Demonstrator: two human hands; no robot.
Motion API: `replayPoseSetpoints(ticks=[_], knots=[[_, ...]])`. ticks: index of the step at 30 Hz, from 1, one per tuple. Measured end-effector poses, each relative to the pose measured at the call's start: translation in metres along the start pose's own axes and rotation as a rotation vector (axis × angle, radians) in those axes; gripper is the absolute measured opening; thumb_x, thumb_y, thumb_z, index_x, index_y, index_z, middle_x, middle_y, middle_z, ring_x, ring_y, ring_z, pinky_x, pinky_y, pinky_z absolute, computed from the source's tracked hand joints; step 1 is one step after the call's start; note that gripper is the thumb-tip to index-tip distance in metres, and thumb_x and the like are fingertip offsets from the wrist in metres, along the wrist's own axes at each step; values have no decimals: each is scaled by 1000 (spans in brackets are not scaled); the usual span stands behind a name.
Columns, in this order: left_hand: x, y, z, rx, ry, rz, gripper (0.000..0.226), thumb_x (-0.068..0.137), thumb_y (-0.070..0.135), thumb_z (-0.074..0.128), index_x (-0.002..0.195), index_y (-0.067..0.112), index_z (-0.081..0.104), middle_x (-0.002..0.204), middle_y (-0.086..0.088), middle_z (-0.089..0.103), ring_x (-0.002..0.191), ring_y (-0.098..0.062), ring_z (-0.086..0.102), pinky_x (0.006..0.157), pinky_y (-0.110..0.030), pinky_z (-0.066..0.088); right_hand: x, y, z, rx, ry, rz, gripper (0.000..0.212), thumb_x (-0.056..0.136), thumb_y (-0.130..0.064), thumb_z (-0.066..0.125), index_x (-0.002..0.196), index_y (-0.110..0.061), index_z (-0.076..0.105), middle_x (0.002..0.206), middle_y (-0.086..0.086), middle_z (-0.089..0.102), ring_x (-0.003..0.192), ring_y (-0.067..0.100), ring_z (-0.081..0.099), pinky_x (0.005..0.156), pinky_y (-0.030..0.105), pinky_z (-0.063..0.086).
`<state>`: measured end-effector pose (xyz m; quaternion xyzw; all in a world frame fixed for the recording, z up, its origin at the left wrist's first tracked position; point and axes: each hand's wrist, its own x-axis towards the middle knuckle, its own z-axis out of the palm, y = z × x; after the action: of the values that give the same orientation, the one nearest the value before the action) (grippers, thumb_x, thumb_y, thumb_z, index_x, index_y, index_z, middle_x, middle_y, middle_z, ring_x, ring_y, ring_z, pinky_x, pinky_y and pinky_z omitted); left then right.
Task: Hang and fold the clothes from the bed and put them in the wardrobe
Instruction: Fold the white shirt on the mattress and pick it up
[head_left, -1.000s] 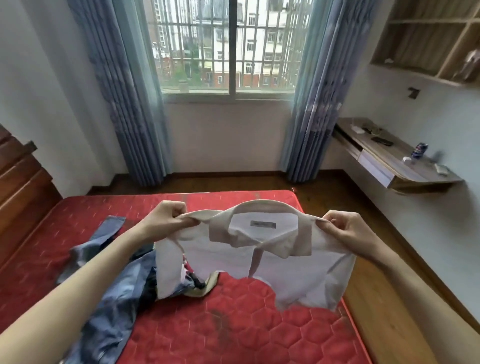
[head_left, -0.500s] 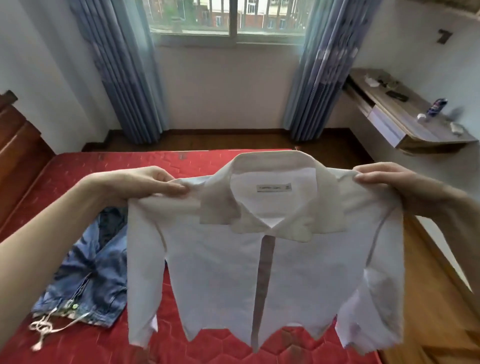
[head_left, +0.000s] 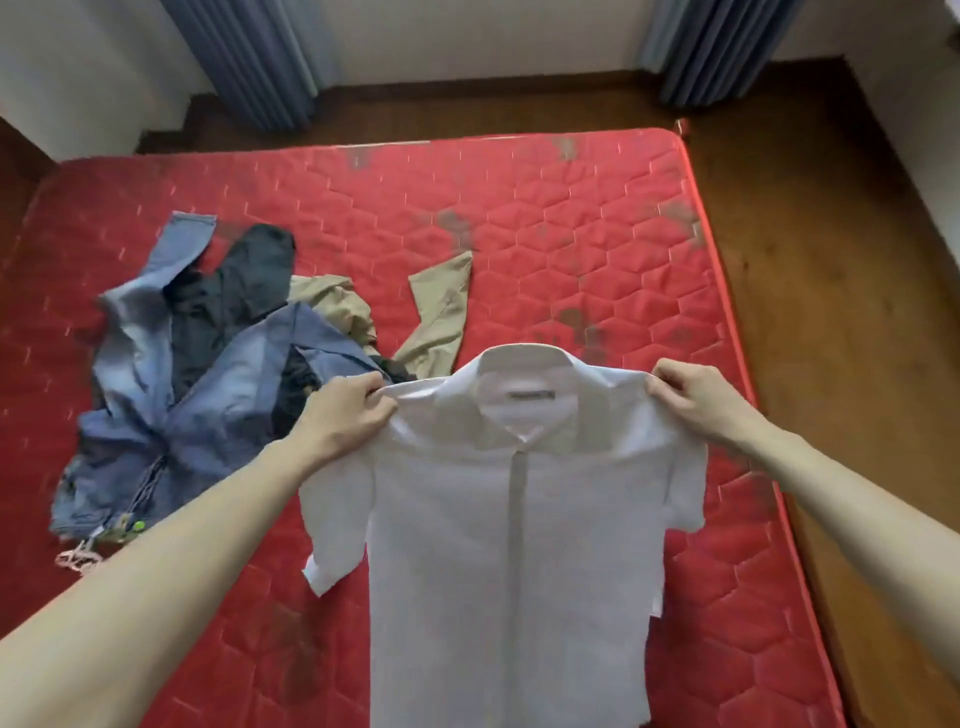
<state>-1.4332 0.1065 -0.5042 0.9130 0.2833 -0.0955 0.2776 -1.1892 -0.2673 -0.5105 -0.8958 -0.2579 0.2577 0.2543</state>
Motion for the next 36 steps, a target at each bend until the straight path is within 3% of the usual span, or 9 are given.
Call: replayPoseSetpoints(ticks=[3, 7, 13, 19, 23, 26, 29, 32, 36], knots=[[47, -25, 52, 39, 2, 6, 18, 98, 28, 51, 84, 17, 47, 75, -6, 63, 78, -36, 60, 64, -44, 45, 42, 38, 41, -72, -53, 40, 20, 98, -21, 57, 78, -22, 57, 61, -5, 57, 61, 23, 52, 59, 38, 39], [104, -60, 108, -5, 30, 39, 18, 104, 30, 52, 90, 19, 48, 72, 3, 60, 77, -30, 59, 70, -46, 49, 93, 84, 82, -219, -10, 41, 17, 104, -43, 49, 94, -31, 54, 64, -9, 65, 62, 22, 61, 62, 37, 42], [188, -98, 165, -12, 147, 18, 26, 104, 41, 55, 87, 21, 51, 70, 2, 60, 72, -30, 57, 64, -43, 42, 179, 127, 131, -348, 100, 49, 30, 103, -53, 44, 97, -25, 52, 75, 9, 70, 77, 41, 67, 68, 46, 51], [265, -139, 195, 195, 205, 130, 35, 105, 44, 53, 84, 15, 53, 68, -8, 60, 70, -40, 61, 58, -40, 37, 270, 146, 162, -540, 71, 3, 38, 106, -54, 40, 103, -19, 54, 89, 20, 70, 84, 45, 67, 67, 43, 41], [305, -160, 213, 296, 245, 69, 33, 108, 41, 47, 89, 14, 50, 75, -9, 61, 72, -36, 57, 62, -44, 40, 316, 151, 180, -594, 111, -27, 39, 107, -52, 38, 105, -17, 55, 94, 25, 68, 86, 47, 65, 66, 42, 35], [323, -162, 233, 313, 231, -32, 28, 106, 36, 50, 98, 10, 58, 94, -16, 66, 87, -38, 59, 74, -50, 45, 341, 156, 196, -561, 129, 21, 36, 107, -48, 43, 105, -16, 56, 100, 22, 70, 91, 45, 65, 68, 43, 40], [319, -151, 254, 423, 335, -55, 27, 102, 30, 54, 114, 7, 58, 111, -20, 60, 104, -40, 54, 89, -53, 40, 338, 166, 207, -401, 133, 112, 37, 105, -45, 48, 124, -16, 59, 120, 17, 66, 112, 42, 58, 89, 52, 47], [299, -141, 273, 468, 384, 161, 39, 98, 28, 56, 130, 5, 54, 127, -21, 56, 121, -39, 47, 109, -55, 33, 298, 188, 209, -263, 205, 195, 46, 106, -41, 45, 147, -18, 49, 142, 16, 55, 129, 42, 48, 105, 55, 38], [265, -131, 302, 611, 259, 461, 59, 99, 38, 40, 148, 5, 47, 151, -22, 50, 142, -39, 38, 122, -54, 19, 219, 230, 214, -186, 309, 383, 55, 107, -48, 34, 150, -16, 46, 146, 20, 52, 132, 45, 45, 106, 60, 39]])
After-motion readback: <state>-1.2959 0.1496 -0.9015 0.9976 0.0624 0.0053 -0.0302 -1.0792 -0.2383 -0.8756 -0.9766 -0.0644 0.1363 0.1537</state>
